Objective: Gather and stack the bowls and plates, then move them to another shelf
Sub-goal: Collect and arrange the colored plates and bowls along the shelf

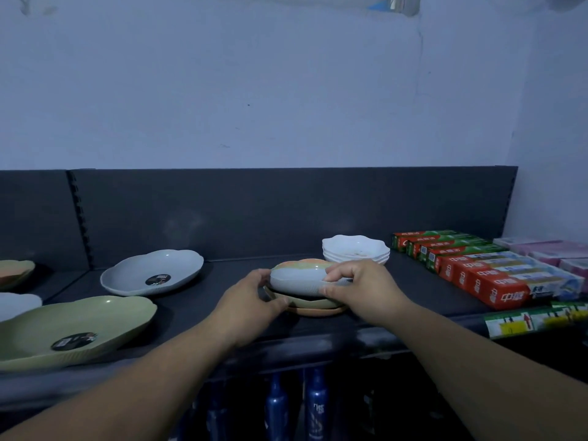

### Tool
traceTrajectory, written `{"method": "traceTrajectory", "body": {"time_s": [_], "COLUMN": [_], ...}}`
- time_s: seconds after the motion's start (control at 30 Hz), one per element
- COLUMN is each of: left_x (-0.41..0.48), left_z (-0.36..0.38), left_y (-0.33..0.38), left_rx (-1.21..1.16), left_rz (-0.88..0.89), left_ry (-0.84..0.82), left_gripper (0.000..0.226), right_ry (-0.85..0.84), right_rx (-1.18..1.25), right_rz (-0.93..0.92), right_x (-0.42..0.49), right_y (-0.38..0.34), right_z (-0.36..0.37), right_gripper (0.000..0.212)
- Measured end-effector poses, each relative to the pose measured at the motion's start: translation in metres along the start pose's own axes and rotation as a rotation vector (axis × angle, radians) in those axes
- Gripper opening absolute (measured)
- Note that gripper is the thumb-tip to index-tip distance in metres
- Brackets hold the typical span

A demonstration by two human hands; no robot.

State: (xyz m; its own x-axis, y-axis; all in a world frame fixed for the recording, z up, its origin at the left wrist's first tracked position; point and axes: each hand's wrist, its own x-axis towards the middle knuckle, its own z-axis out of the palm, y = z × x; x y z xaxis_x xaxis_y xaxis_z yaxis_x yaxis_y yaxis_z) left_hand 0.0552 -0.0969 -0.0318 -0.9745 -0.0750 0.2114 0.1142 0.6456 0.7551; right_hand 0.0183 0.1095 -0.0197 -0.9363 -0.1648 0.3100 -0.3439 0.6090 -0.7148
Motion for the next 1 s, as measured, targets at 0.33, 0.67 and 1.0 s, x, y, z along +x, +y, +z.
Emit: {"method": "traceTrajectory", "body": {"time_s": [0.33, 0.67, 1.0], "left_x": [-0.002, -0.016, -0.042], "left_z": [0.004, -0.018, -0.097], "left_y": [0.001, -0.015, -0.049], "left_rx": [0.020, 0.044, 0.017], "left_rz": [-0.034, -0.046, 0.030], "left_ry": [-0.005, -0.046, 0.040], "left_gripper": [0.061, 0.075, 0.070], "right_ry": [-0.032, -0.068, 0.035], "right_rx": [-0.080, -0.193, -0.136], "right_rz": [-0.065, 0.027, -0.081], "right_x": [0.001, -0.002, -0.008], "right_y": [0.005, -0.009, -0.093], "right_z": [0.004, 0.013, 0.067], "right_gripper": [0.006, 0.010, 0.016]}}
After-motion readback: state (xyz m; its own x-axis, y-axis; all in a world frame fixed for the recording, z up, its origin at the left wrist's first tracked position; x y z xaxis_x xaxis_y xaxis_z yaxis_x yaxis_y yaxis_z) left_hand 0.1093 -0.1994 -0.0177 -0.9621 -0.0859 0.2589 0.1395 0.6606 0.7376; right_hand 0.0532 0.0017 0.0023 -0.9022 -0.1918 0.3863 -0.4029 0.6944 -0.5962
